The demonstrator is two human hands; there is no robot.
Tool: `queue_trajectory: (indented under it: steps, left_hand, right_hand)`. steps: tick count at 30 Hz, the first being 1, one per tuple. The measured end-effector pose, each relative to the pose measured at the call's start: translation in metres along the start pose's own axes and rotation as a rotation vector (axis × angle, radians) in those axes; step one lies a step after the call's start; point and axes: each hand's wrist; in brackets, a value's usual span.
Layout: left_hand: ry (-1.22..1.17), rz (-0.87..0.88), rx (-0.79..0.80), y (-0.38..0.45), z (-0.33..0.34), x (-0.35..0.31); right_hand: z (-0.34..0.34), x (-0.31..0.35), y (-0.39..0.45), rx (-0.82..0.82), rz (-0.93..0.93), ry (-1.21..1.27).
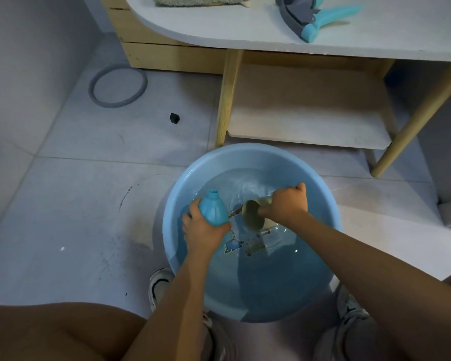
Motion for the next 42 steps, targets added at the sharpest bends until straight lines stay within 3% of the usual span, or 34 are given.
queue_trajectory:
  steps: [6, 9, 13, 22, 30, 42]
  left_hand:
    - [-0.050, 0.047, -0.049, -0.004, -0.004, -0.002]
    - [-0.051, 0.091, -0.054, -0.007, -0.005, -0.003]
    - [0.013, 0.173, -0.076, -0.013, -0.005, -0.006]
    - [-0.020, 0.277, -0.131, -0.018, -0.004, -0.015]
    - [0.010, 0.354, -0.084, -0.022, -0.003, -0.022]
    - [0.010, 0.382, -0.078, -0.022, -0.001, -0.025]
  right_hand:
    - [0.002, -0.032, 0.002, 0.128, 0.284, 0.590]
    - [-0.002, -0.036, -0.006, 0.088, 0.302, 0.818]
    - [-0.018, -0.039, -0.018, -0.005, 0.270, 0.923]
    - [-0.080, -0.032, -0.049, -0.226, 0.148, 0.772]
    - [-0.103, -0.010, -0.072, -0.439, 0.028, 0.570]
    - [-0.102, -0.003, -0.070, -0.570, -0.081, 0.465]
Point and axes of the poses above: each hand's wrist, its own y-axis towards the middle knuckle, its own z-axis out of the palm, x = y × z, and after that the axes turned 15 degrees about y, right-handed
